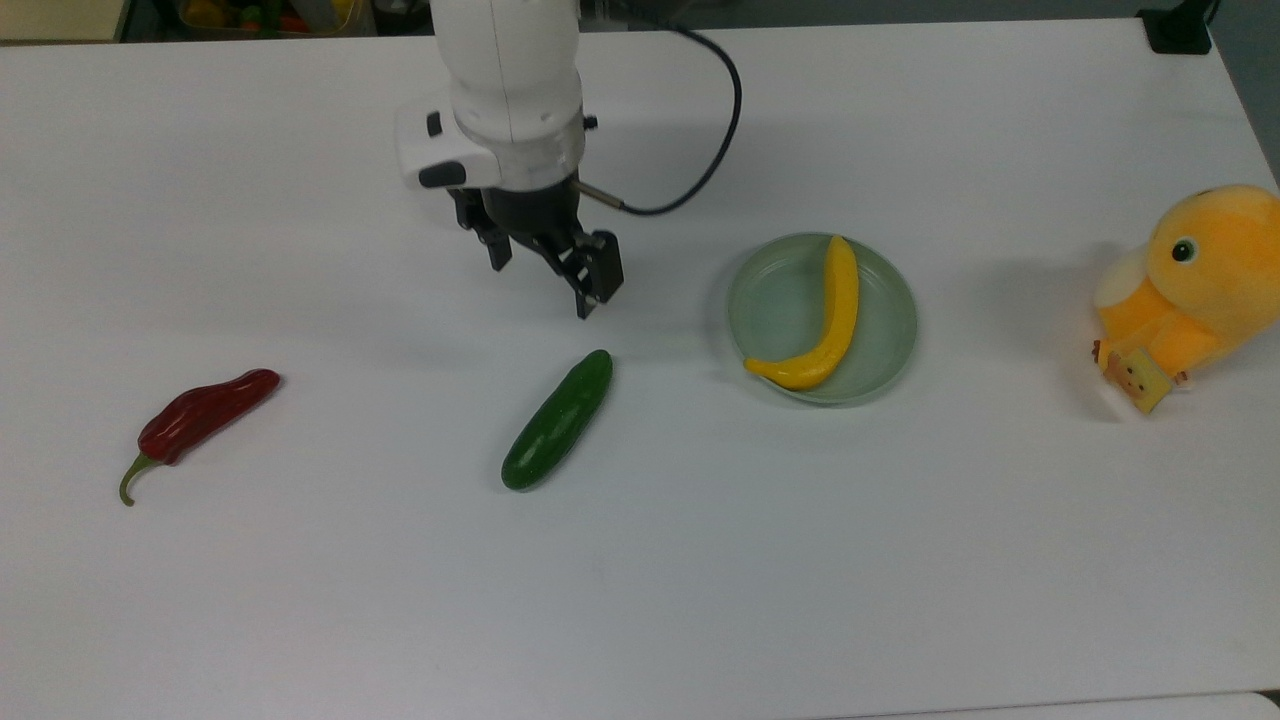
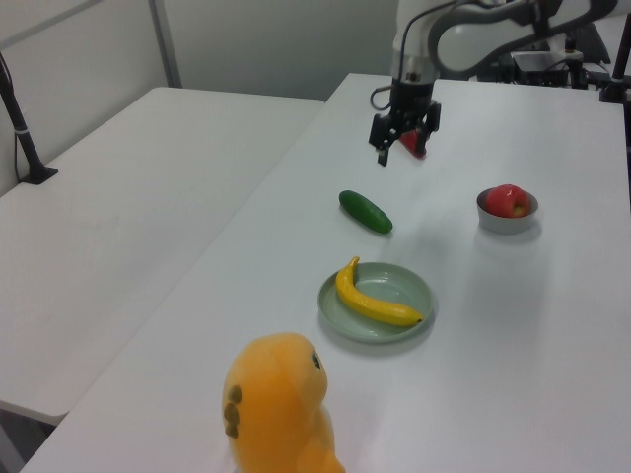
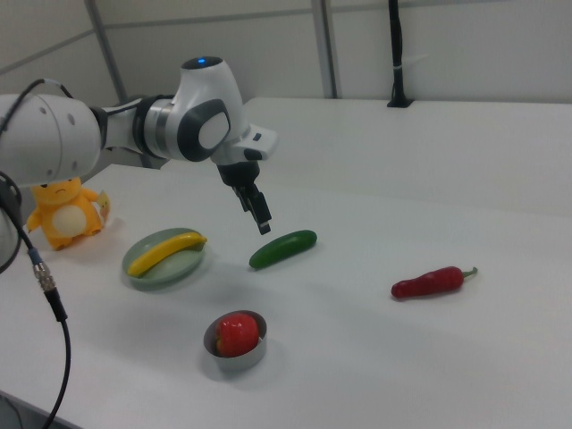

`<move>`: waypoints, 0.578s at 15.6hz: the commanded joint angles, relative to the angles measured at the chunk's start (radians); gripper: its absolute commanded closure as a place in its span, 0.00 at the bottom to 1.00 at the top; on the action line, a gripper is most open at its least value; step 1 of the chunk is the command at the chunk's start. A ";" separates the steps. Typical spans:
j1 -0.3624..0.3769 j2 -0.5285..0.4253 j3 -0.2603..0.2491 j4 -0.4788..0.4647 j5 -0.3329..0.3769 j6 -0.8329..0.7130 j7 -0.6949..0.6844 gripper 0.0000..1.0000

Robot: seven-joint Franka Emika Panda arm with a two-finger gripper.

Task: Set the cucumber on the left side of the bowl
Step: 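Move the open gripper over the green cucumber and lower it, then close the gripper around the middle of the green cucumber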

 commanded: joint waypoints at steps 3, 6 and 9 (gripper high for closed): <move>0.015 0.167 -0.002 0.132 -0.009 0.078 0.185 0.00; 0.034 0.223 -0.002 0.132 -0.064 0.164 0.260 0.00; 0.038 0.253 -0.001 0.130 -0.083 0.203 0.264 0.00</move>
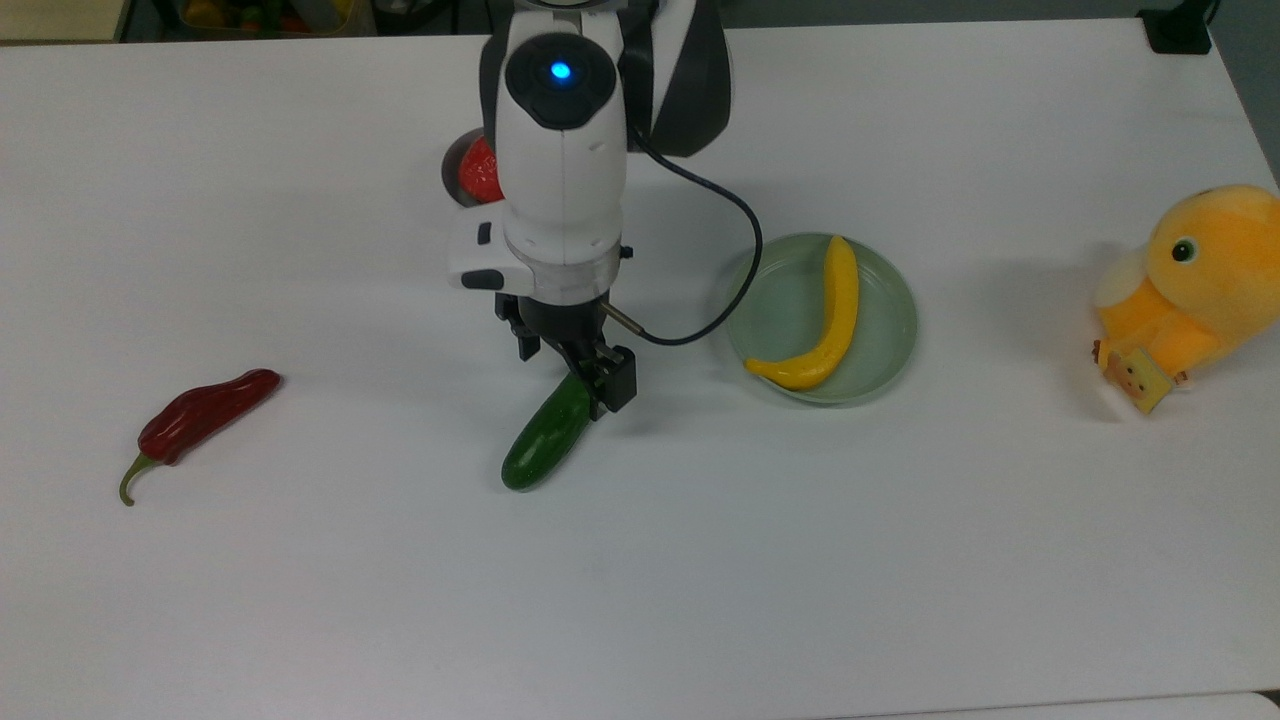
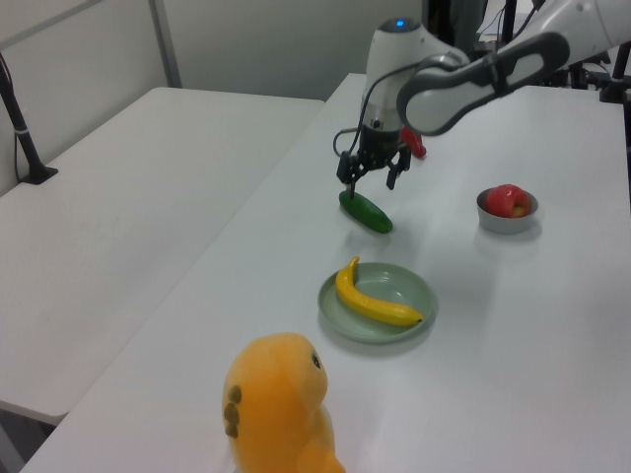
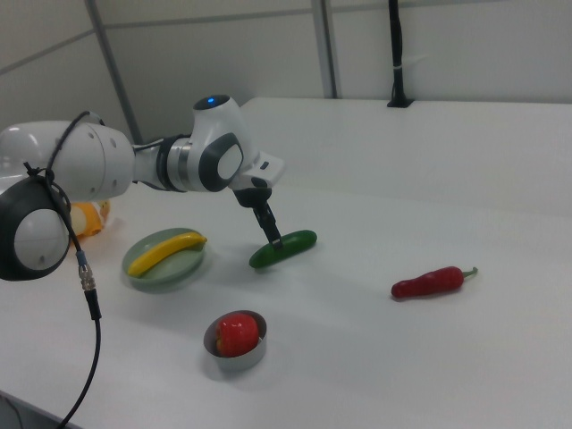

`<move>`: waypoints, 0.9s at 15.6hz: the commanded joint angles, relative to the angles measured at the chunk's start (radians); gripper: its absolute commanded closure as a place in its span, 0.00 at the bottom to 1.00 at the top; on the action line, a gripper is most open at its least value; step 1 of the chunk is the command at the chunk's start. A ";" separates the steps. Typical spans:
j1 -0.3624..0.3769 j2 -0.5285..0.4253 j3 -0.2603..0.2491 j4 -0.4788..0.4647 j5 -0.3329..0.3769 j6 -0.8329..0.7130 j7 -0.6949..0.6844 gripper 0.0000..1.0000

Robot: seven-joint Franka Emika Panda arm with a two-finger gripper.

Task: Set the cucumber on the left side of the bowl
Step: 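Close the gripper around the middle of the green cucumber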

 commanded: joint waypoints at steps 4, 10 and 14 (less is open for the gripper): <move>0.008 0.063 0.001 0.022 -0.037 0.041 0.035 0.00; 0.008 0.072 0.007 0.011 -0.054 0.060 0.033 0.70; 0.005 0.072 0.007 0.010 -0.054 0.075 0.030 0.84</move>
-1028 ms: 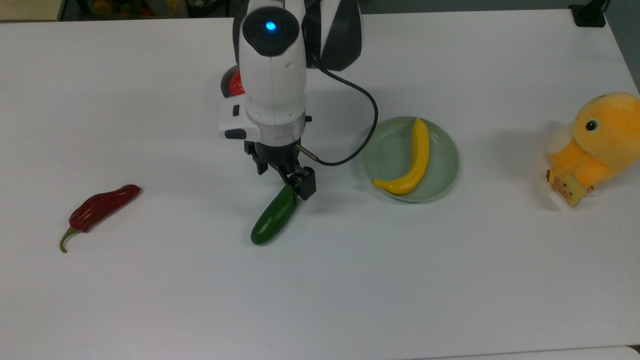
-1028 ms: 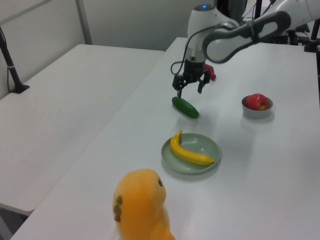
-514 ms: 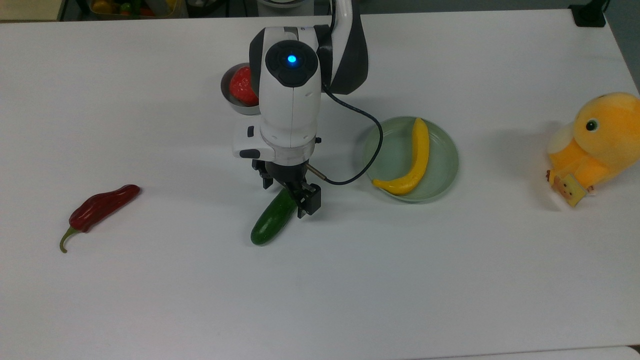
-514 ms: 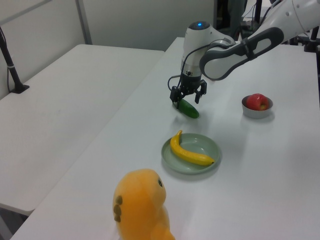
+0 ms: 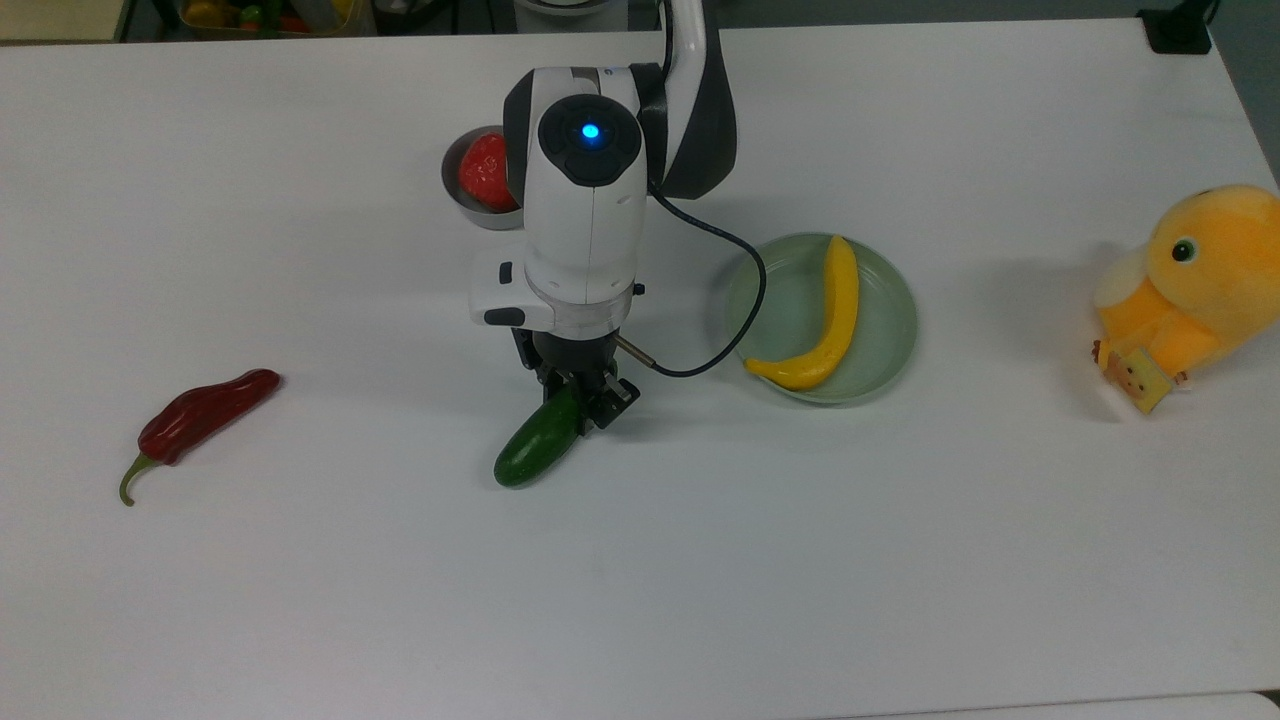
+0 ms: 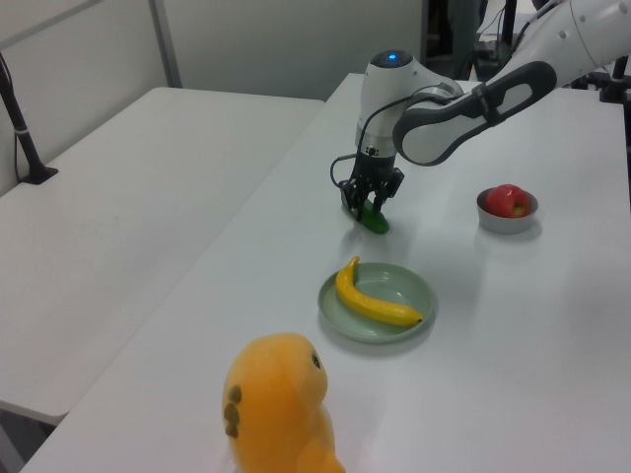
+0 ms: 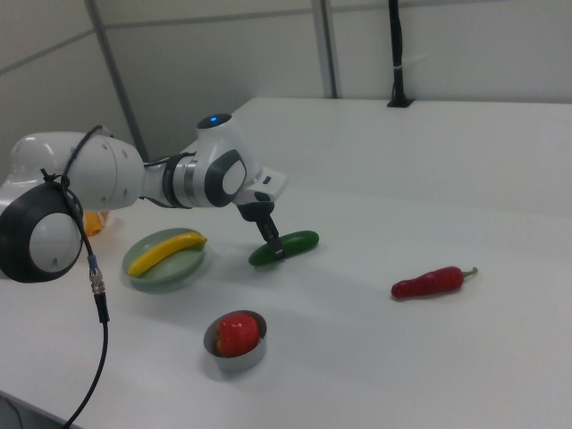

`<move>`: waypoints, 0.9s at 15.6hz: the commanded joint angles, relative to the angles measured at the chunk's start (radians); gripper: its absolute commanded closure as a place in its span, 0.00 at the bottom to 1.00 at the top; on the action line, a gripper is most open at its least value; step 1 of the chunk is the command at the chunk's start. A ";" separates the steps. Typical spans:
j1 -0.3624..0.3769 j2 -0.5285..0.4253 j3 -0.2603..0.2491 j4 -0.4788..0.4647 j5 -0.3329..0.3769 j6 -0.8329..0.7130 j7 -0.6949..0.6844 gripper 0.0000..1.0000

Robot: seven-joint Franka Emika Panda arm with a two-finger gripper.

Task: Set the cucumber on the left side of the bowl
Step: 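Close the gripper around the middle of the green cucumber, then lift the cucumber and carry it toward the metal bowl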

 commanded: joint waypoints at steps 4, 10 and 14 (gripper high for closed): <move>-0.001 -0.084 0.007 -0.034 -0.021 0.009 -0.004 0.82; -0.001 -0.268 0.030 -0.181 -0.020 -0.080 -0.217 0.82; 0.002 -0.328 0.030 -0.241 -0.018 -0.101 -0.272 0.82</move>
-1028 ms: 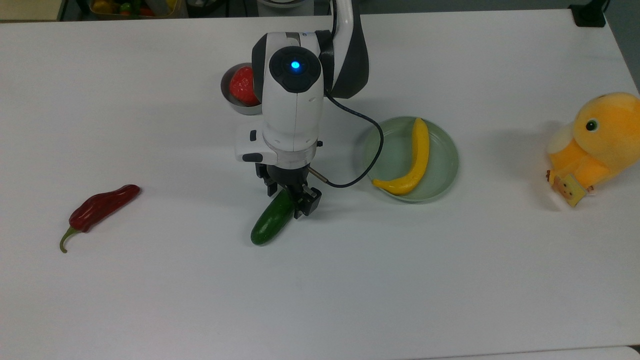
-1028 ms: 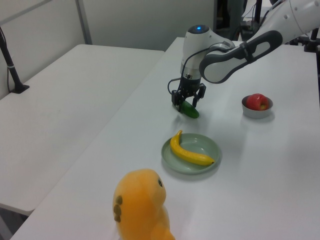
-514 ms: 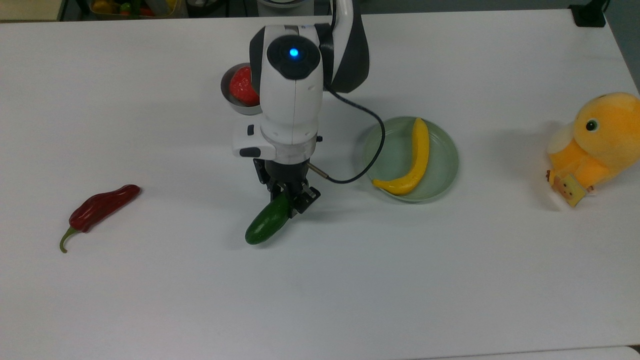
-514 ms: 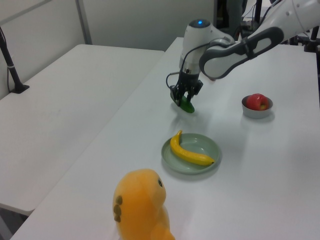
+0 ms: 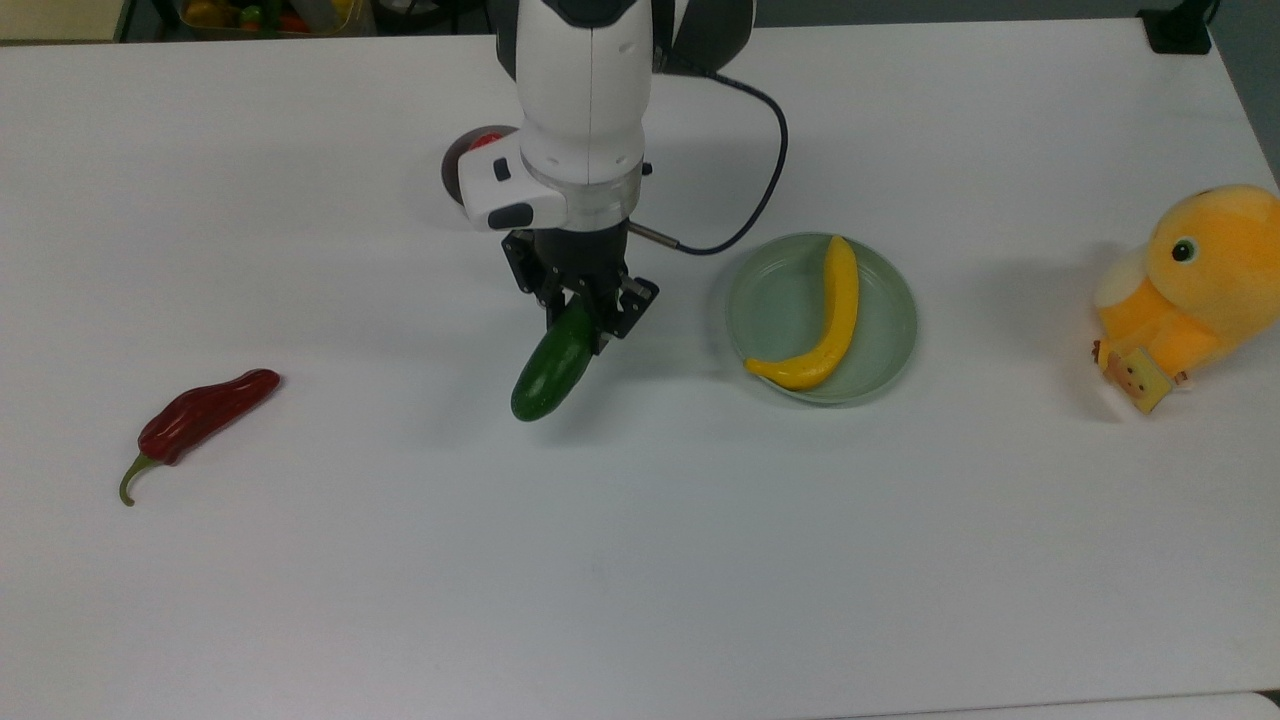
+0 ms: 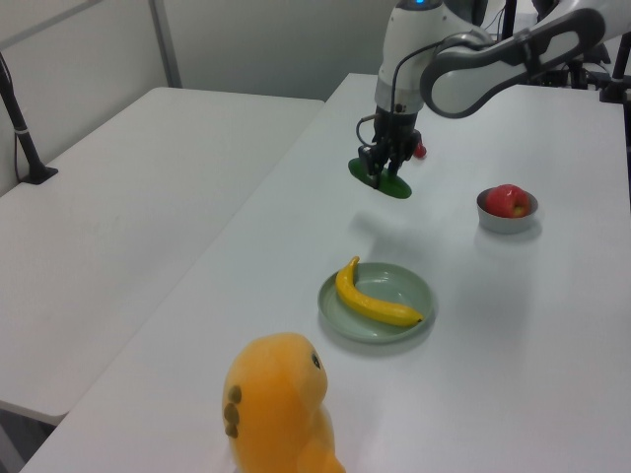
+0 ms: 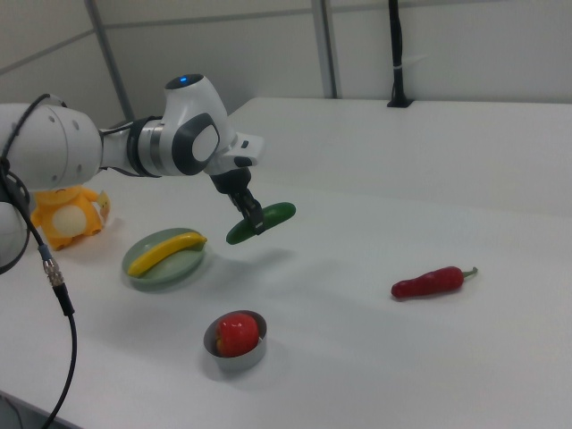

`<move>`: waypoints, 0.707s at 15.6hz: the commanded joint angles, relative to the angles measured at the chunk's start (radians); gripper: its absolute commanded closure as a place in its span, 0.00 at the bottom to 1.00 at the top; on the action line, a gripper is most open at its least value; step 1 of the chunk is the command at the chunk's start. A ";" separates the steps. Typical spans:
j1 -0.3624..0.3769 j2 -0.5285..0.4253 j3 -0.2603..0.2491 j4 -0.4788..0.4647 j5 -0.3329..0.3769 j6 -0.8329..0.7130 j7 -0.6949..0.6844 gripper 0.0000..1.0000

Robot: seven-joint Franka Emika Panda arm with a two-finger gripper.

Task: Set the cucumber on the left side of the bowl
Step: 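Lift the cucumber and carry it toward the metal bowl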

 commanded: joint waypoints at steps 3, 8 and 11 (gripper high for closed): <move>0.004 -0.159 0.019 -0.188 -0.010 -0.012 -0.116 0.82; -0.001 -0.242 0.056 -0.309 -0.010 -0.042 -0.227 0.81; -0.002 -0.266 0.061 -0.328 -0.008 -0.154 -0.326 0.81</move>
